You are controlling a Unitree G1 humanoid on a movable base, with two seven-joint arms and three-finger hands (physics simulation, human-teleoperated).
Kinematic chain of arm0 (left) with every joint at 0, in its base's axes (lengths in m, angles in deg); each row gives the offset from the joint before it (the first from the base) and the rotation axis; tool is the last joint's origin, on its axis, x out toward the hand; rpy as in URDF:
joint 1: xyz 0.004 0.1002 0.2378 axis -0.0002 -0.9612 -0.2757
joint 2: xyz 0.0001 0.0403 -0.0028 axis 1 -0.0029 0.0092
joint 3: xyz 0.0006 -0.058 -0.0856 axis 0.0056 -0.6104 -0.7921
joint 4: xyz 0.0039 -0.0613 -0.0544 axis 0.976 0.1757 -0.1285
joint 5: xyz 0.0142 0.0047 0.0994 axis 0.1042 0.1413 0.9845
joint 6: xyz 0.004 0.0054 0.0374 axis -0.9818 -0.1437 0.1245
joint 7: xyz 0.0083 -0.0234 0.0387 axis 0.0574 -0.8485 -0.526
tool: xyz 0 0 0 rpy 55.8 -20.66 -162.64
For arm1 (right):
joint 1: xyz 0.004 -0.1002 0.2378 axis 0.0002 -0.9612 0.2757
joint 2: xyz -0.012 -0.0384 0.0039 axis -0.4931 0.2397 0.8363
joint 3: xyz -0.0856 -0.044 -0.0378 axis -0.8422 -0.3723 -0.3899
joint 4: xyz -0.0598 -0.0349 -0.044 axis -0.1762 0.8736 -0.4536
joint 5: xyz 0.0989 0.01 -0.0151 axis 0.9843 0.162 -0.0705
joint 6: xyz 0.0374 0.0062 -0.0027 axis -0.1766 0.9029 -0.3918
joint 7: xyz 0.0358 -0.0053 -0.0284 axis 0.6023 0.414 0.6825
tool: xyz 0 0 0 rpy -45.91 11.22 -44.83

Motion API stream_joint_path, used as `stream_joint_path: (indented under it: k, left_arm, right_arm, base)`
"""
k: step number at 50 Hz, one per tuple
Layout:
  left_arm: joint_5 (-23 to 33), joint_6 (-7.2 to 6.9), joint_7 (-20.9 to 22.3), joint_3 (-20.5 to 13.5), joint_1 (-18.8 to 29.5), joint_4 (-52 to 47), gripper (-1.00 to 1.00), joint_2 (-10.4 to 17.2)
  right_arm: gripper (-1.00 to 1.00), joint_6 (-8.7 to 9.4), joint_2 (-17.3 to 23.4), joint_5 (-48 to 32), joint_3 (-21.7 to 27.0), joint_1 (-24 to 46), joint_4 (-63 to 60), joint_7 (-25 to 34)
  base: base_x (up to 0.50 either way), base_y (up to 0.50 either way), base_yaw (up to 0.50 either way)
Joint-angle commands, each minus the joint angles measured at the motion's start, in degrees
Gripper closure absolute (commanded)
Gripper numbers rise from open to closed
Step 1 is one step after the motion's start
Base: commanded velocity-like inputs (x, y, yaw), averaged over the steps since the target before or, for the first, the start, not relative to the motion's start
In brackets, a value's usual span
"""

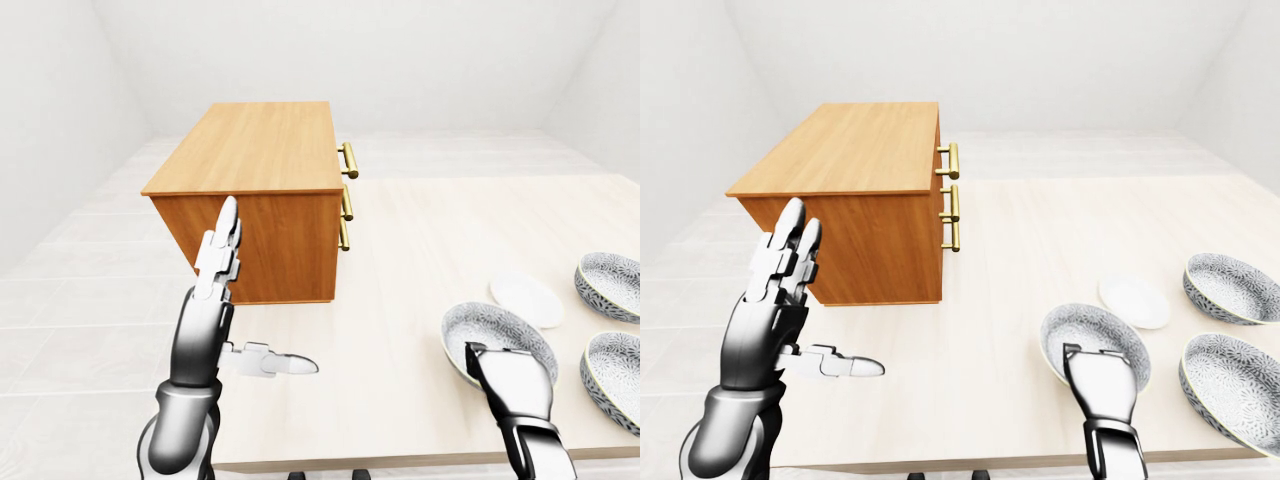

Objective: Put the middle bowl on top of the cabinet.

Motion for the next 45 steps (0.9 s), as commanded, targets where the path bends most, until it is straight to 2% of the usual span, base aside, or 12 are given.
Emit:
stream_joint_path:
  k: [1, 4, 7, 20, 23, 28, 30, 31, 33, 34, 37, 45]
  left_arm:
    - [-0.34, 0.00, -0.01, -0.15, -0.07, 0.02, -1.00, -0.09]
    - [-0.32, 0.00, -0.02, -0.13, 0.01, 0.44, -1.00, -0.05]
    - [-0.30, 0.00, 0.01, -0.14, 0.07, 0.40, -1.00, -0.09]
    - [-0.71, 0.00, -0.03, 0.03, -0.01, 0.05, -1.00, -0.23]
    - [-1.54, 0.00, 0.12, 0.06, -0.05, -0.43, -1.00, -0.52]
    - [-1.88, 0.00, 0.22, 0.22, -0.06, -1.10, -1.00, -0.28]
    - [-2.01, 0.00, 0.32, 0.45, -0.11, -1.56, -1.00, -0.22]
    - [-1.96, 0.00, 0.29, 0.50, -0.07, -1.51, -1.00, -0.18]
    - [-1.77, 0.00, 0.13, 0.60, 0.17, -1.41, -1.00, -0.18]
    - [-1.90, 0.00, 0.19, 0.67, -0.09, -1.43, -1.00, -0.11]
    - [-1.69, 0.00, 0.19, 0.92, -0.06, -1.92, -1.00, -0.05]
    - [-1.64, 0.00, 0.51, 1.46, -0.25, -0.88, -1.00, 0.34]
  right_arm:
    - [1.00, -0.09, -1.04, -1.00, 3.24, -1.72, -11.13, 8.18]
    - [1.00, -1.09, -1.80, -1.21, 4.14, -1.92, -14.70, 10.17]
    - [1.00, -1.09, -2.65, -1.33, 4.98, -1.96, -20.14, 13.53]
    - [1.00, -1.09, -5.17, -2.19, 6.05, 1.49, -26.86, 19.88]
    - [1.00, -1.09, -4.82, -2.40, 5.86, 3.59, -28.16, 22.65]
    - [1.00, -1.09, -5.13, -2.52, 5.05, 5.21, -28.38, 24.05]
    - [1.00, -1.09, -5.35, 1.85, 5.07, 5.59, -29.11, 25.40]
    - [1.00, -1.09, -4.73, -1.56, 4.99, 5.63, -29.12, 25.11]
    - [1.00, -1.09, -5.25, 3.64, 4.94, 6.82, -28.59, 26.64]
    - [1.00, -1.09, -4.31, -1.83, 4.24, 7.40, -28.97, 26.45]
    - [1.00, -1.09, -4.35, -0.64, 2.76, 9.59, -31.48, 30.44]
    - [1.00, -1.09, -3.16, 1.10, 1.65, 11.98, -33.61, 33.79]
  base:
    - [0.00, 0.00, 0.00]
    - [0.00, 0.00, 0.00]
    - [0.00, 0.00, 0.00]
    - [0.00, 0.00, 0.00]
    - [0.00, 0.00, 0.00]
    - [0.00, 0.00, 0.00]
    - [0.00, 0.00, 0.00]
    - [0.00, 0.00, 0.00]
    - [0.00, 0.00, 0.00]
    - [0.00, 0.00, 0.00]
    - [0.00, 0.00, 0.00]
    - [0.00, 0.00, 0.00]
